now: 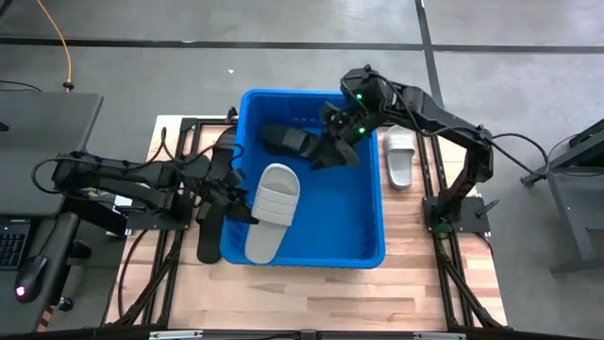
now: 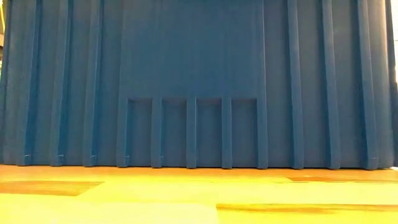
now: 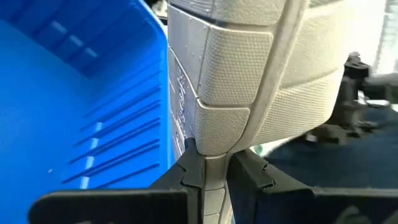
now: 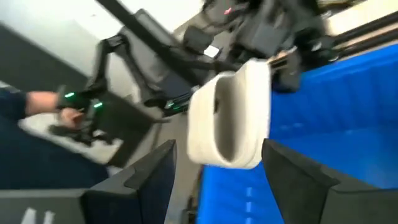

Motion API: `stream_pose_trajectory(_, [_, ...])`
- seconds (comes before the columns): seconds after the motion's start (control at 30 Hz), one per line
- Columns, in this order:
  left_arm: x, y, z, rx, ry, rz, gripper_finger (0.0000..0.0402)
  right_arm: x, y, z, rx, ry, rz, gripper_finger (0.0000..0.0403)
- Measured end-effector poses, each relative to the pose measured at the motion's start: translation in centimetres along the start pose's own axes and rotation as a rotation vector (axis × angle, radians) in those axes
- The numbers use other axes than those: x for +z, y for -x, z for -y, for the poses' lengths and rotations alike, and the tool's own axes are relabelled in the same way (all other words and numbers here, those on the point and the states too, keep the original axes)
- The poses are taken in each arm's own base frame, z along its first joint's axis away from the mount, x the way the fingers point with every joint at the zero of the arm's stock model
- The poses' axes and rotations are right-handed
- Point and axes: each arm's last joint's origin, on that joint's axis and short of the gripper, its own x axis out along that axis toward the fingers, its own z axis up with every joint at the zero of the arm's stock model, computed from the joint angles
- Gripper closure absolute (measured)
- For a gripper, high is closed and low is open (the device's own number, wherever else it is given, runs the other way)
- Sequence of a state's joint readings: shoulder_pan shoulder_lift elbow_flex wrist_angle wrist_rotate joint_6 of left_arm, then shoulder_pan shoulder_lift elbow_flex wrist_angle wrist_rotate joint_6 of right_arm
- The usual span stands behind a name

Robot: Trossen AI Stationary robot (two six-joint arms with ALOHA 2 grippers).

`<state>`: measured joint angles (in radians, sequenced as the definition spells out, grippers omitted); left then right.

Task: Pick and place slides into bin
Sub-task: Put the white slide into the blue container

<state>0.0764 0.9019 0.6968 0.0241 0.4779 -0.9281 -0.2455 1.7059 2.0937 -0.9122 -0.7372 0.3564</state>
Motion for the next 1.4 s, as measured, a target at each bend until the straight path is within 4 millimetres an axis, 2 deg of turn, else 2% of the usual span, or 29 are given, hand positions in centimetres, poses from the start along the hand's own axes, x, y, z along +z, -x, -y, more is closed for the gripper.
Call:
stream_pose_trajectory(0.3, [3.4, 1.5, 0.3, 0.001, -0.024, -0.067, 0.0372, 1.4, -2.0, 2.8, 0.172, -0.108, -0.024, 0.0179])
stream_pose_trajectory(0.47, [4.6, 1.5, 0.3, -0.002, -0.036, -0.101, 0.0373, 1.7, -2.4, 4.2, 0.128, -0.139, -0.004, 0.0163])
stream_pose_trajectory(0.63, [4.4, 1.2, -0.2, 0.010, -0.021, -0.154, 0.0373, 1.8, -1.8, 5.5, 0.065, -0.130, 0.014, 0.0154])
stream_pose_trajectory(0.87, [3.8, 1.5, -0.4, 0.022, -0.008, -0.210, 0.0373, 1.6, 0.1, 6.8, 0.031, -0.188, 0.001, 0.0153])
stream_pose_trajectory(1.03, [3.9, 1.6, -0.4, 0.025, -0.021, -0.202, 0.0374, 0.7, -0.3, 6.8, -0.008, -0.191, -0.062, 0.0153])
stream_pose_trajectory(1.4, [4.3, 1.9, -0.8, 0.016, -0.024, -0.196, 0.0374, -0.2, -3.2, 4.9, -0.069, -0.093, -0.098, 0.0153])
